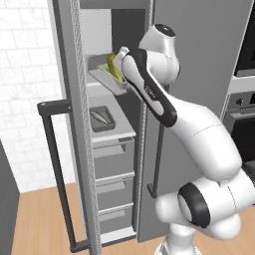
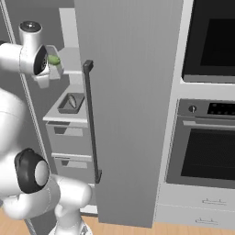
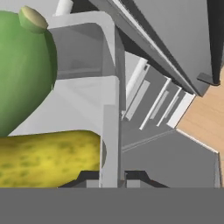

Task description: Take the meat container that has the fish and place it on the second highest rack of the freezer. Then take the vegetable container that has the corn and cucumber and place it on the highest rack of the freezer.

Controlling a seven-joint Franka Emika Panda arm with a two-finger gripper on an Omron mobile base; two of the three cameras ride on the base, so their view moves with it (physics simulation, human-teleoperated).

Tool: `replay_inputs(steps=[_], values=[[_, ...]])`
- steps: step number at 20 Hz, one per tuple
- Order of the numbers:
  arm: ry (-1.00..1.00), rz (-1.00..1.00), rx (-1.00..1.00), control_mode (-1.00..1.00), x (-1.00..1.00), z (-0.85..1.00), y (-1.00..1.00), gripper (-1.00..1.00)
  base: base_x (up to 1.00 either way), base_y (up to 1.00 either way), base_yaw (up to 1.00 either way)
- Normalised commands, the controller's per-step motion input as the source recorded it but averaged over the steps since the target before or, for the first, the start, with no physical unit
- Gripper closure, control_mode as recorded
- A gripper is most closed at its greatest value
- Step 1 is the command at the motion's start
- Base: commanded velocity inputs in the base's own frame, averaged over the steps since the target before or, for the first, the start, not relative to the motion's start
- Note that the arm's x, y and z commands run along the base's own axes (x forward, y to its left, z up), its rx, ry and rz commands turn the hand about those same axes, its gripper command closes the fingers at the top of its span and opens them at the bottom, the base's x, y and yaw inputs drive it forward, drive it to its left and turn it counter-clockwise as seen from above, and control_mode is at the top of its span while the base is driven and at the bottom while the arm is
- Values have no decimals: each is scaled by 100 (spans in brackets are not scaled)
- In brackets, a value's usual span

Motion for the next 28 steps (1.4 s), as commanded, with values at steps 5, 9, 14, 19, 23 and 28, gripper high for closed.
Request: replay_inputs(steps=[5, 9, 14, 19, 23, 28], values=[[0, -2, 0, -100, 94, 0, 9, 100, 0, 0, 0], [0, -7, -5, -100, 95, 0, 10, 100, 0, 0, 0], [-1, -12, -6, -100, 87, -1, 20, 100, 0, 0, 0], [-2, -15, -1, -100, 71, 0, 24, 100, 0, 0, 0], [-4, -14, 0, -100, 52, 0, 20, 100, 0, 0, 0], [-4, -11, 2, -100, 34, 0, 12, -100, 0, 0, 0]])
